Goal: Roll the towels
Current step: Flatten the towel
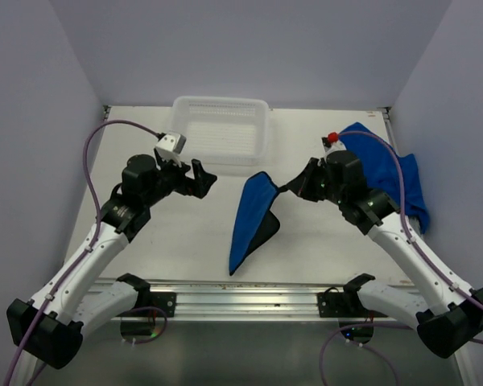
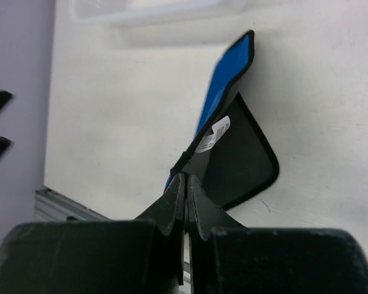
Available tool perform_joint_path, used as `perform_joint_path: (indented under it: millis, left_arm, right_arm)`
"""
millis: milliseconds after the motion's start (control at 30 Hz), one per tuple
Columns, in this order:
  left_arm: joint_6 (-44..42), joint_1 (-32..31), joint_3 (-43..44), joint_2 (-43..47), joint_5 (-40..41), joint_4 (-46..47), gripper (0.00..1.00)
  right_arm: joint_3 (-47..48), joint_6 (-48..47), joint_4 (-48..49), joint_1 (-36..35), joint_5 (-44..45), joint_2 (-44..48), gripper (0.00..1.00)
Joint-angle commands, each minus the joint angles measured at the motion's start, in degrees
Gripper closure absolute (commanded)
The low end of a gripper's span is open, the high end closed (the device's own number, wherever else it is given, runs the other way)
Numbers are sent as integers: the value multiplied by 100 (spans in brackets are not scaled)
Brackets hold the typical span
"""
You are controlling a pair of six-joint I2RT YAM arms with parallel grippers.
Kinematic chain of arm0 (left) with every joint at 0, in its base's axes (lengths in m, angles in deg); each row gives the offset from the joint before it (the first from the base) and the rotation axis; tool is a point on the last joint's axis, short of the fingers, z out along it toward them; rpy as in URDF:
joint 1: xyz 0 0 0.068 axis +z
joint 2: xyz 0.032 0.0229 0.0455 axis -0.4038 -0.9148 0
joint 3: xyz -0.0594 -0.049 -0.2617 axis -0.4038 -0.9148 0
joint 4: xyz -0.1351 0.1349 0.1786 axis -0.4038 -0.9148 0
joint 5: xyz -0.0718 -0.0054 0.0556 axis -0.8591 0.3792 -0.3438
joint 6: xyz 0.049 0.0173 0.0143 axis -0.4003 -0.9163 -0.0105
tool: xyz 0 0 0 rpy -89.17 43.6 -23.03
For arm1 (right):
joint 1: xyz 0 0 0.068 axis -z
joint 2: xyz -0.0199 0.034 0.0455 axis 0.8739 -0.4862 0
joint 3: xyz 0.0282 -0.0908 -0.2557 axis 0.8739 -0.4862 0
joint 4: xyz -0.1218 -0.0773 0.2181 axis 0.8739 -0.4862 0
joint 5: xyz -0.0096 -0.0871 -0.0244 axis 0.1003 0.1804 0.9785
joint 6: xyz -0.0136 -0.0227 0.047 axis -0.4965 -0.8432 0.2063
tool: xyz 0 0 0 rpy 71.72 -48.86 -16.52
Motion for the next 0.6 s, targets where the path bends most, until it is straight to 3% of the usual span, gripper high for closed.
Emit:
perform_joint_path:
  millis: [0, 233, 433, 567]
  left_arm:
    - [338, -154, -204, 222, -419, 201, 0]
    - [962, -645, -1066, 942, -465, 403, 0]
    - [1147, -1725, -1752, 1453, 299, 518, 0]
    - [1437, -2244, -1805, 1217, 625, 693, 0]
  right_arm:
    - [758, -6, -225, -3, -119, -21, 100]
    - [1129, 117, -366, -3, 180, 14, 100]
    - [717, 214, -322, -3, 241, 128, 100]
    - [531, 240, -252, -3, 408, 119, 100]
